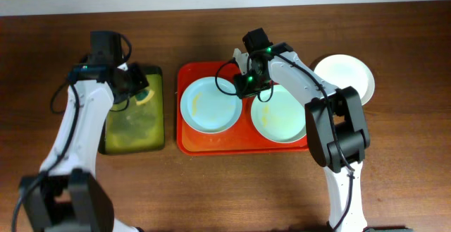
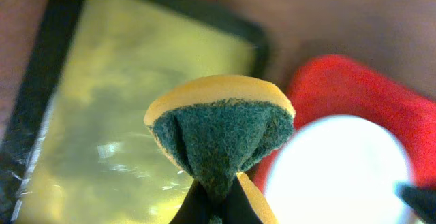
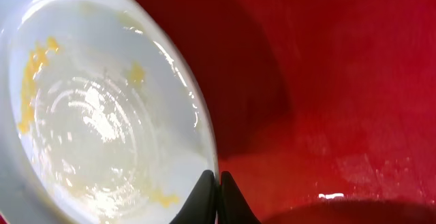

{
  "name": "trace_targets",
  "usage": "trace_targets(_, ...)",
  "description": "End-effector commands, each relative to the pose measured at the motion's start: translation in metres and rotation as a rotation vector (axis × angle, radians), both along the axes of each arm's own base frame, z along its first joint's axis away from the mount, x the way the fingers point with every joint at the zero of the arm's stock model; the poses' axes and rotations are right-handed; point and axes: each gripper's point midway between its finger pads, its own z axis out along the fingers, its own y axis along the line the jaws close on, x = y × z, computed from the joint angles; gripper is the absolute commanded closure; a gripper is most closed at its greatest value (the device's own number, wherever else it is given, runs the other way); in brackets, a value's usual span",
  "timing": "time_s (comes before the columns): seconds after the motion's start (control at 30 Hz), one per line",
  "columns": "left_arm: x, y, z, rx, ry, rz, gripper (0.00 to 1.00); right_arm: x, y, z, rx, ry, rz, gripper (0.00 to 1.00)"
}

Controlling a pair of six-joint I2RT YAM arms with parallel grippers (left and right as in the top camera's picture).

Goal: Clean dirty plates on tray and stack at the side
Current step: 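Scrub the light blue plate with the sponge in the left gripper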

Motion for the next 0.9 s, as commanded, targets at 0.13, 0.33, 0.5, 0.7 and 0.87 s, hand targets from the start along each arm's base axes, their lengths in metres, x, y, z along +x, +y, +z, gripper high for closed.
trace_targets(0.13,-0.012,-0.092,-0.007,-0.097,0.008,-0.235,1.0,-0.002,0.012,-0.002,0.008,-0.006,0.014,0.96)
trace_targets(0.33,0.003,-0.139,-0.04,-0.044,-0.006,-0.278,1.0,-0.004,0.011,-0.003,0.003,0.006,0.014,0.96)
trace_targets(0.5,0.013,-0.171,-0.091,-0.039,0.024,-0.328,1.0,-0.004,0.011,-0.003,0.003,0.006,0.013,0.96)
trace_targets(0.7,0.012,-0.145,-0.143,0.104,0.114,-0.272,1.0,-0.004,0.01,-0.003,-0.004,0.004,0.009,0.96)
trace_targets(0.87,0.014,-0.086,-0.133,0.418,0.114,-0.153,1.0,-0.004,0.01,-0.003,-0.003,0.004,0.008,0.96)
